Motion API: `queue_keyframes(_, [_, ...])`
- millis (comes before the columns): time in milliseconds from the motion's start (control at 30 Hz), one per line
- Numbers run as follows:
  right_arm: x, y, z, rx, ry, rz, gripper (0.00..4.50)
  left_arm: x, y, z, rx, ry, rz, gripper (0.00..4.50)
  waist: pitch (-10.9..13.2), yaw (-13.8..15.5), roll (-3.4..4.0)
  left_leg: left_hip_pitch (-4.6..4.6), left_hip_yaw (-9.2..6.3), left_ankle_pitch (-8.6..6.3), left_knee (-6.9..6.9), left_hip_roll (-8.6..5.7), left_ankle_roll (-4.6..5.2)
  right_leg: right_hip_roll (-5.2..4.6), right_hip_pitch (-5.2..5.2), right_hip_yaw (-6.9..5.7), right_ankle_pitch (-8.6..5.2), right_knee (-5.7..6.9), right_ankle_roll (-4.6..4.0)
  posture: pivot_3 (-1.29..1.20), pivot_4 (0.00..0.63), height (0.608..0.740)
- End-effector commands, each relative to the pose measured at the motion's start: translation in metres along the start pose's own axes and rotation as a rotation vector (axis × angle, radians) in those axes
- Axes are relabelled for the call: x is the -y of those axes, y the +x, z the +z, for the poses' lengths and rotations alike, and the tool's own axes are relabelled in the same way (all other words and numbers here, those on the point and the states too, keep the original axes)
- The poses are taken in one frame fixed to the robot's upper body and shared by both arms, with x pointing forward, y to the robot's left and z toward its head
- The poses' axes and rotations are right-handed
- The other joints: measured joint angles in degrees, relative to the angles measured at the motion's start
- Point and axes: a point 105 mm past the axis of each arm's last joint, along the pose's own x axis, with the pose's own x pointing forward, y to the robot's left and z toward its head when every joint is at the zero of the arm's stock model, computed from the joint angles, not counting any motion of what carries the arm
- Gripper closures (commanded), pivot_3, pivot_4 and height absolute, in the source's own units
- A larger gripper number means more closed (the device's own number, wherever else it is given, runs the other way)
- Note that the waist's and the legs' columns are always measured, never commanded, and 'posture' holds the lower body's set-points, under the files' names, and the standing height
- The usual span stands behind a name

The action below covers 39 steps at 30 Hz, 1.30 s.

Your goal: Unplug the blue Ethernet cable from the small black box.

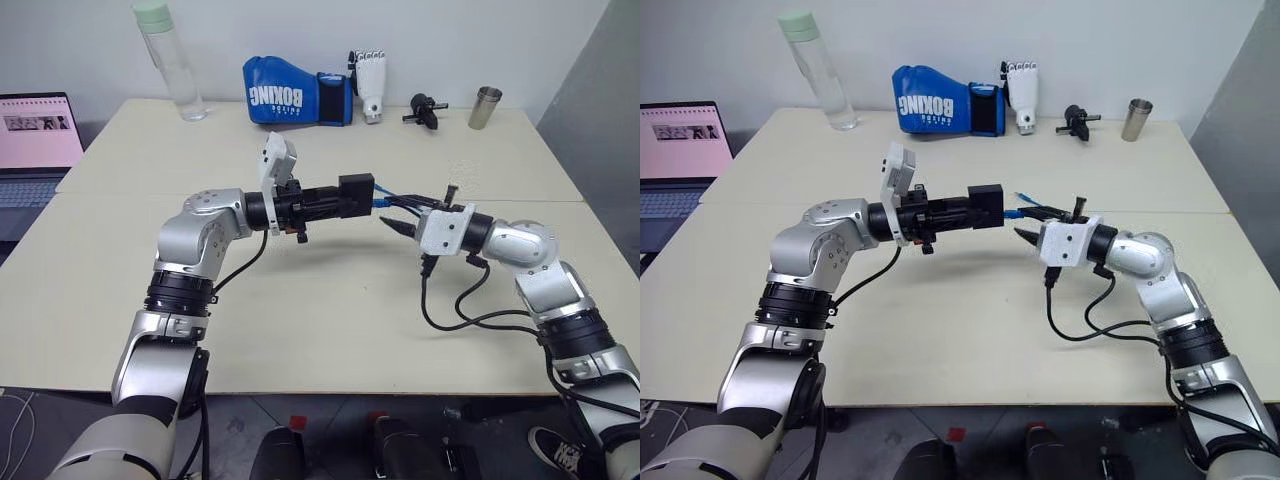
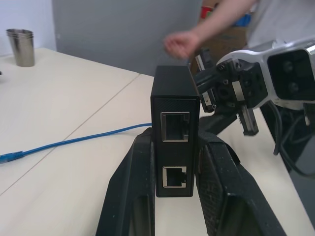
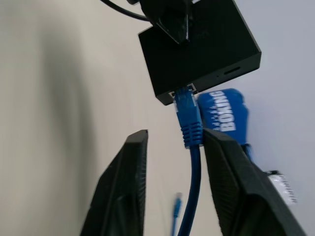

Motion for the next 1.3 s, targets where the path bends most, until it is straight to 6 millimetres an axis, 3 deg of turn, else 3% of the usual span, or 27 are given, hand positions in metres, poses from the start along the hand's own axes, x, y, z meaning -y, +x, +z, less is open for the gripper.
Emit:
queue_keyframes(33, [0.019, -0.023, 0.020, 0.028, 0.100, 0.091, 2.14, 0.002, -0.003, 0.028, 0.024, 0.083, -0.030, 3.72, 0.0, 0.1, 0.01, -0.01, -0.02, -0.03, 0.01, 0.00, 0.05, 0.00, 0.01, -0.01, 0.00, 0.00, 0.00, 0.00, 0.150, 0.740])
queue_keyframes(167, [0.041, -0.034, 0.034, 0.057, 0.447, 0.115, 1.93, 0.006, -0.004, 0.033, 0.027, 0.080, -0.064, 3.72, 0.0, -0.1, 0.01, 0.02, -0.05, -0.11, 0.03, 0.00, 0.20, 0.02, 0.04, -0.03, 0.00, 0.00, 0.00, 0.00, 0.150, 0.740])
queue_keyframes(267, [0.056, -0.038, 0.040, 0.100, 0.737, 0.142, 1.24, 0.007, -0.004, 0.036, 0.037, 0.065, -0.083, 3.72, 0.0, -0.2, 0.04, 0.04, -0.04, -0.11, 0.01, 0.02, 0.20, 0.03, 0.01, -0.01, 0.00, 0.05, -0.01, 0.00, 0.150, 0.740])
queue_keyframes(367, [0.057, -0.034, 0.039, 0.117, 0.902, 0.177, 0.59, 0.010, -0.002, 0.039, 0.055, 0.050, -0.109, 3.72, 0.0, 0.0, 0.04, 0.01, -0.07, -0.12, 0.00, 0.03, 0.21, 0.03, 0.01, -0.06, -0.02, 0.01, -0.03, 0.00, 0.150, 0.740])
queue_keyframes(467, [0.053, -0.027, 0.041, 0.129, 0.966, 0.212, 0.05, 0.012, -0.002, 0.041, 0.058, 0.043, -0.123, 3.72, 0.0, 0.0, 0.04, -0.04, -0.07, -0.13, 0.00, 0.01, 0.23, 0.03, 0.01, -0.06, -0.02, -0.04, -0.02, 0.00, 0.150, 0.740])
queue_keyframes(767, [0.049, -0.009, 0.038, 0.147, 1.011, 0.260, 0.05, 0.018, -0.002, 0.042, 0.055, 0.035, -0.151, 3.72, 0.0, 0.0, 0.04, -0.11, -0.07, -0.13, -0.01, 0.00, 0.23, 0.03, -0.09, -0.06, -0.02, -0.02, -0.01, 0.00, 0.150, 0.740])
queue_keyframes(1300, [0.052, -0.001, 0.032, 0.170, 1.039, 0.278, 0.05, 0.022, -0.006, 0.040, 0.039, 0.026, -0.158, 3.72, 0.0, 0.0, 0.04, -0.11, -0.07, -0.13, -0.03, 0.00, 0.23, 0.03, -0.11, -0.06, -0.02, -0.02, -0.01, 0.00, 0.150, 0.740])
